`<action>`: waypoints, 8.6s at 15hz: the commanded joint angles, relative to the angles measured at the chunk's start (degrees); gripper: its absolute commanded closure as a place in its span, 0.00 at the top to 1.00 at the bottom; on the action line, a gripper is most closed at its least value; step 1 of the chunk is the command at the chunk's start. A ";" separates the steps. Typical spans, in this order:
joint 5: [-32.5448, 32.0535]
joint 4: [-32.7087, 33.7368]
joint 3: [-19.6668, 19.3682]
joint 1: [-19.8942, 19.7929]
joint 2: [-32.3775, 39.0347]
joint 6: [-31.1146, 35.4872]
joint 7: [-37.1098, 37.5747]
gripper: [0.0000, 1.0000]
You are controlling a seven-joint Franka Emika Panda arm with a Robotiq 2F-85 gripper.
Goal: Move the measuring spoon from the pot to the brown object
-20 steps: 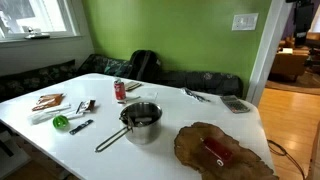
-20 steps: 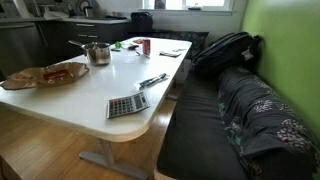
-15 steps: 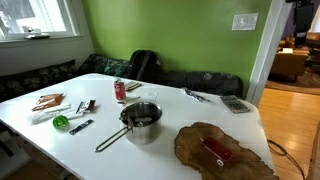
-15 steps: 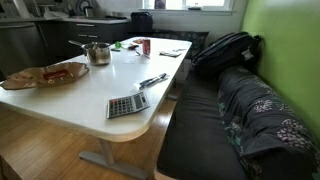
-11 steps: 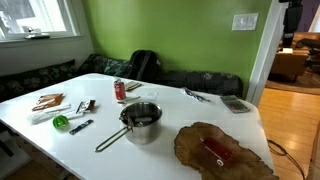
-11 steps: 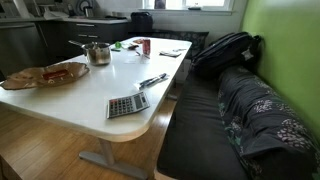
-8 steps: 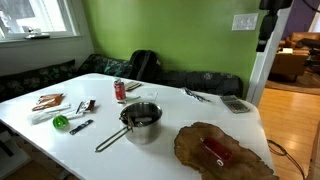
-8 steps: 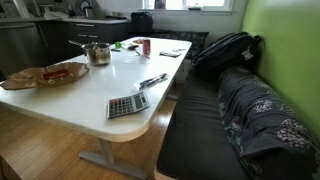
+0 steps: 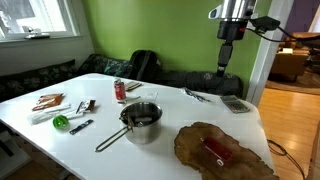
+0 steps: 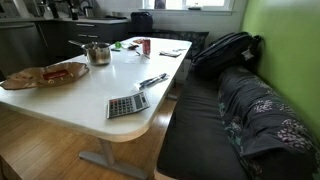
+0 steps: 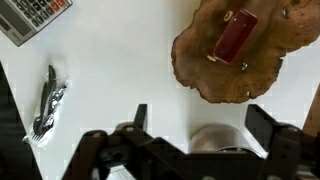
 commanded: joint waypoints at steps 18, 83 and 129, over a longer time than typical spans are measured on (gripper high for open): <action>-5.64 41.09 11.60 0.87 46.13 16.35 -25.28 1.00; -26.78 70.33 8.48 13.77 64.80 4.03 -67.06 0.01; -15.74 65.42 12.10 5.73 63.75 13.27 -31.65 1.00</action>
